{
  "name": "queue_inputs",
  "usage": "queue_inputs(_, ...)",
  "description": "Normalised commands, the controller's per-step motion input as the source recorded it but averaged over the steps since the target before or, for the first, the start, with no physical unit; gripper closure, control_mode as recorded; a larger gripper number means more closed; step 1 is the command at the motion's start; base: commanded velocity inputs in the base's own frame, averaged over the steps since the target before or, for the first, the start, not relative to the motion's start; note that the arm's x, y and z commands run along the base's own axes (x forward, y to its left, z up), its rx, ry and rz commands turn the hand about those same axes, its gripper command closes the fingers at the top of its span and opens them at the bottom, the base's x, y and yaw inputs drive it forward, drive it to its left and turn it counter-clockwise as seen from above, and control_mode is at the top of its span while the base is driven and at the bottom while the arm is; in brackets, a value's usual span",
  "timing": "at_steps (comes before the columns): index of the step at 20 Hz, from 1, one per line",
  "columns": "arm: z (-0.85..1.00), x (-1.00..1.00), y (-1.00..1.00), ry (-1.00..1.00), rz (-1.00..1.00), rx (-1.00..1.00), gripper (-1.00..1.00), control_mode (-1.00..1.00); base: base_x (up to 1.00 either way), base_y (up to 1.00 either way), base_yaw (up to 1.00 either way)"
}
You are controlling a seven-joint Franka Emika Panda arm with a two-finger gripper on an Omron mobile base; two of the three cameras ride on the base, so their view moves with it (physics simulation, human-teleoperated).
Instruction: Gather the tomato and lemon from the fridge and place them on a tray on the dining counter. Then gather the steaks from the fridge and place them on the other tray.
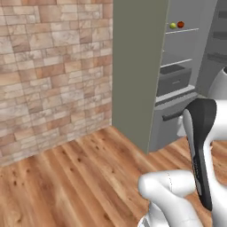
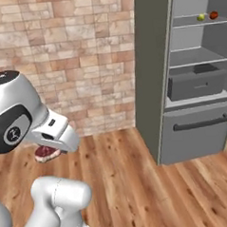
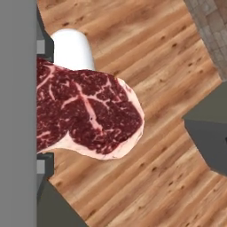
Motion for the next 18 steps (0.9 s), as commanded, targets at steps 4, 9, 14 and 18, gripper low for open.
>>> queue_inputs(4, 0.00, 0.00, 0.00, 0.00, 0.00, 0.00, 1.00, 1.00, -1.00, 0.04, -0.26)
queue_inputs(9, 0.00, 0.00, 0.00, 0.00, 0.00, 0.00, 1.00, 1.00, -0.97, -0.08, -0.36)
queue_inputs(14, 0.00, 0.00, 0.00, 0.00, 0.00, 0.00, 1.00, 1.00, -0.81, -0.32, -0.37)
queue_inputs(18, 0.00, 0.00, 0.00, 0.00, 0.00, 0.00, 1.00, 1.00, -0.73, -0.49, -0.34)
